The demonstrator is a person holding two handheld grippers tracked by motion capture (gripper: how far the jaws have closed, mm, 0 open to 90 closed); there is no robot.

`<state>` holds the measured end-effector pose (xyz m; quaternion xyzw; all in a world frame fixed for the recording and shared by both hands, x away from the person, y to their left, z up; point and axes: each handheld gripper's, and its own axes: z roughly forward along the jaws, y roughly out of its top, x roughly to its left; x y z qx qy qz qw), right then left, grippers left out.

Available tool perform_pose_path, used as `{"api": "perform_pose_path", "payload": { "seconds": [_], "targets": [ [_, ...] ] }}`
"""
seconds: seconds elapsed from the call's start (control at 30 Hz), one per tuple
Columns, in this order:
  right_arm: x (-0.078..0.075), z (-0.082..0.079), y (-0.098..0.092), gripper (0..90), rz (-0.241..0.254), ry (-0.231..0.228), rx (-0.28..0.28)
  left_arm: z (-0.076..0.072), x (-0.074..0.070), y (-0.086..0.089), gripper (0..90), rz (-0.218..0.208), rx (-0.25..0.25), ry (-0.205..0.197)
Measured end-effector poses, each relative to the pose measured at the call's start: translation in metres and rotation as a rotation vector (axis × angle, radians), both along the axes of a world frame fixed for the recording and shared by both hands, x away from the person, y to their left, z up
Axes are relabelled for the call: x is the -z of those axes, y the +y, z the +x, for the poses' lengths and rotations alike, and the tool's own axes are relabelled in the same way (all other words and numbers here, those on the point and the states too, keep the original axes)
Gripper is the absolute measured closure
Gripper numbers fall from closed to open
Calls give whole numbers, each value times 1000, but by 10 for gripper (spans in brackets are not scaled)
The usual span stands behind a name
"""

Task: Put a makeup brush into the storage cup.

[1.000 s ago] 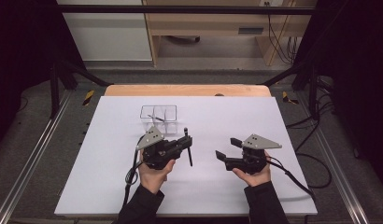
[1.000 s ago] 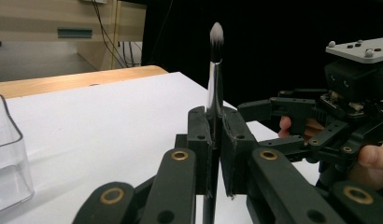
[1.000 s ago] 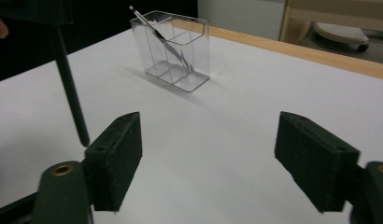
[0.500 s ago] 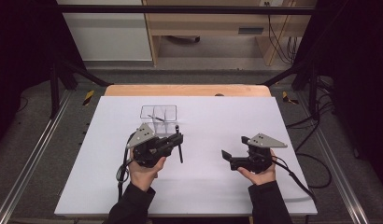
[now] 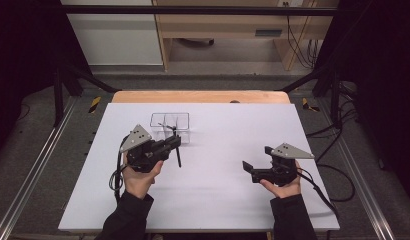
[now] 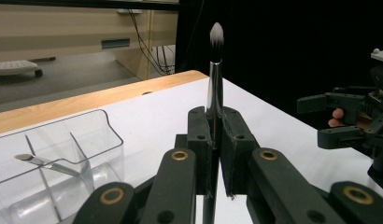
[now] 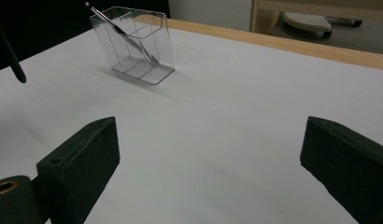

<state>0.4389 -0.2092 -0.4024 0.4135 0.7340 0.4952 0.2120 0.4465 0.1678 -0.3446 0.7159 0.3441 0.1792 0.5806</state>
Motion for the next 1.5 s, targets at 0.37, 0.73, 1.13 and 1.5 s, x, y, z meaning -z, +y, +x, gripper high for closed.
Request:
{"api": "perform_pose_path", "payload": {
  "seconds": [0.37, 0.73, 1.13, 1.5],
  "targets": [
    [2, 0, -2, 29, -13, 5, 12, 8, -5, 4, 831, 20, -24, -4],
    [2, 1, -2, 30, -9, 9, 19, 23, -12, 9, 831, 37, -49, -2],
    [3, 2, -2, 30, -12, 8, 23, 43, -17, 9, 831, 66, -76, 5],
    [1, 1, -4, 28, -11, -3, 30, 62, -27, 8, 831, 72, -104, -10]
  ]
}}
